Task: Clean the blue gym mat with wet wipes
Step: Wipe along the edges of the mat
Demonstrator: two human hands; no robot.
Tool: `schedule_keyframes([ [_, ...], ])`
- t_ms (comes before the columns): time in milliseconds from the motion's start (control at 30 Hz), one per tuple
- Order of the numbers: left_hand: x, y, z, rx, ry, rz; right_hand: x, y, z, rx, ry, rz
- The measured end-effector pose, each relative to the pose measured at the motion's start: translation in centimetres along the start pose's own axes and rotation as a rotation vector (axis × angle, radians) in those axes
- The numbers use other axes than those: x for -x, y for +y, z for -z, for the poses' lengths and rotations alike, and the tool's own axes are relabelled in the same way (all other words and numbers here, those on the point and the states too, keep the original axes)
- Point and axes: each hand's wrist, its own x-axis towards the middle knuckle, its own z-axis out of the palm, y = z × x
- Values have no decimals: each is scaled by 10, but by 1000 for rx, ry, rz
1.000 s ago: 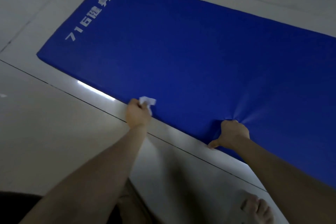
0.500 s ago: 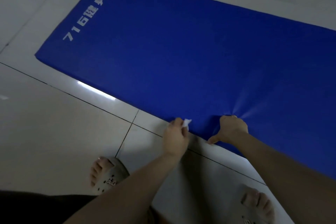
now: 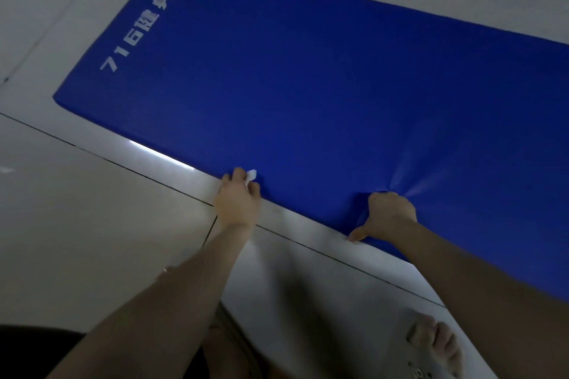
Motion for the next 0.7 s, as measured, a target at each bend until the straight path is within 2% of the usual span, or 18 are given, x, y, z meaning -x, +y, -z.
schedule_keyframes([
  [100, 22, 19, -9, 131, -77, -54, 1, 0, 0, 3, 2, -5],
  [300, 100, 85, -39, 109, -356, -509, -2, 0, 0, 7, 7, -13],
  [400, 104, 89, -44, 113, -398, -606, -3, 0, -2, 10, 10, -21],
  [500, 64, 71, -31, 55, -329, -564, -2, 3, -1, 5, 7, -7],
  [700, -34, -10, 14, -19, -69, -121, -2, 4, -2, 20, 17, 8],
])
